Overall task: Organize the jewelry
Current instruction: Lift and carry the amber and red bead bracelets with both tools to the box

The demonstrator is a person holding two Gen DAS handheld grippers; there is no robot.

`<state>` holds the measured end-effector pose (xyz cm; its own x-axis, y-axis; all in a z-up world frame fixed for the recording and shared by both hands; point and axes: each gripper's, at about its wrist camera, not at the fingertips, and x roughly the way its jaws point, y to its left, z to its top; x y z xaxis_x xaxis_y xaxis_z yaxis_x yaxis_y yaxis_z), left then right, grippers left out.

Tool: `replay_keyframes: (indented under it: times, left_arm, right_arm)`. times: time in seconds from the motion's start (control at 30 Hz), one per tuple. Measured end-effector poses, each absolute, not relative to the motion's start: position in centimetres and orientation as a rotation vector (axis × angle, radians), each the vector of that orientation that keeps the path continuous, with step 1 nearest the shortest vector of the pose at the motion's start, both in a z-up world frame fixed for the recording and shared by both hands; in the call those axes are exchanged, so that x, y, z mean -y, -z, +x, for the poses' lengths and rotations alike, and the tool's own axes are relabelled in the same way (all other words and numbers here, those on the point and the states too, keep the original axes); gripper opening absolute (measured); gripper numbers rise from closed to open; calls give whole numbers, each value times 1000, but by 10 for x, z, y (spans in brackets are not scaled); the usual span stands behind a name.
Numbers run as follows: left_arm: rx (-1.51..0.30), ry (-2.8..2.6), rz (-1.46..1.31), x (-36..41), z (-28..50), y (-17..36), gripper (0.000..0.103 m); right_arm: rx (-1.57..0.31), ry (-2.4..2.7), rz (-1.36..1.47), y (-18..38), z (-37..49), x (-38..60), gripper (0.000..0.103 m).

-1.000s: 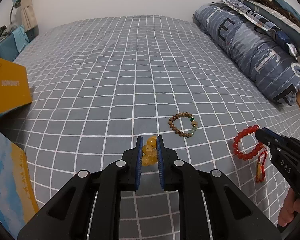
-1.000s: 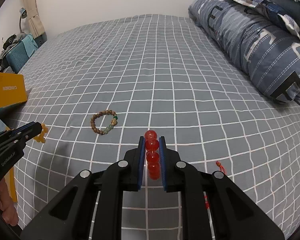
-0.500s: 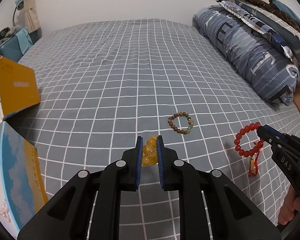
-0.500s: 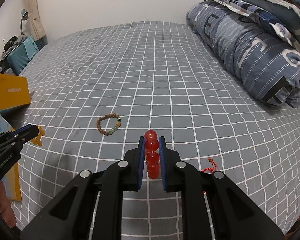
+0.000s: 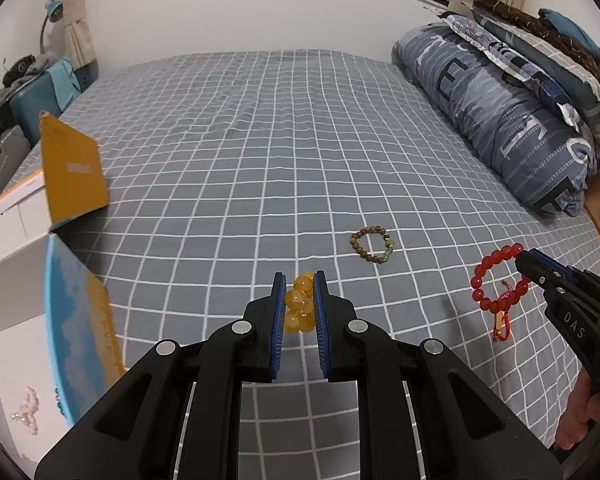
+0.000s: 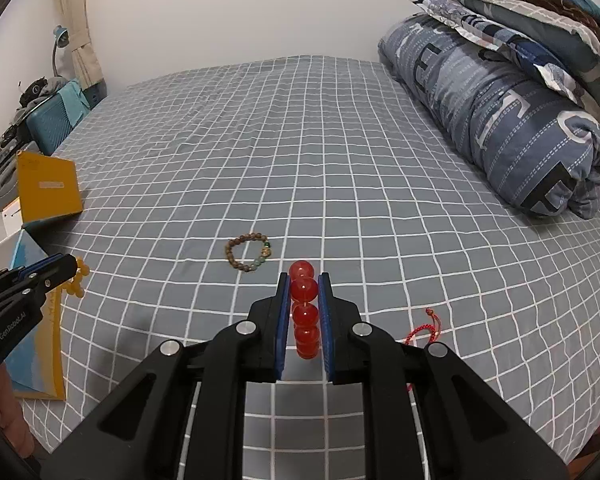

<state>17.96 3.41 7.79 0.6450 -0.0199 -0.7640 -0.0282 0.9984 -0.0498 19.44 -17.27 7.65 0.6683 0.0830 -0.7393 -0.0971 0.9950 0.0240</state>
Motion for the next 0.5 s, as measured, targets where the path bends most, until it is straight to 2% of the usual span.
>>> replay_keyframes:
  times: [0.5]
  left_arm:
    - [-820,-68,-75,-78,130,-113,13]
  right_arm:
    - [-789,-142,-24,-109,161,119,13]
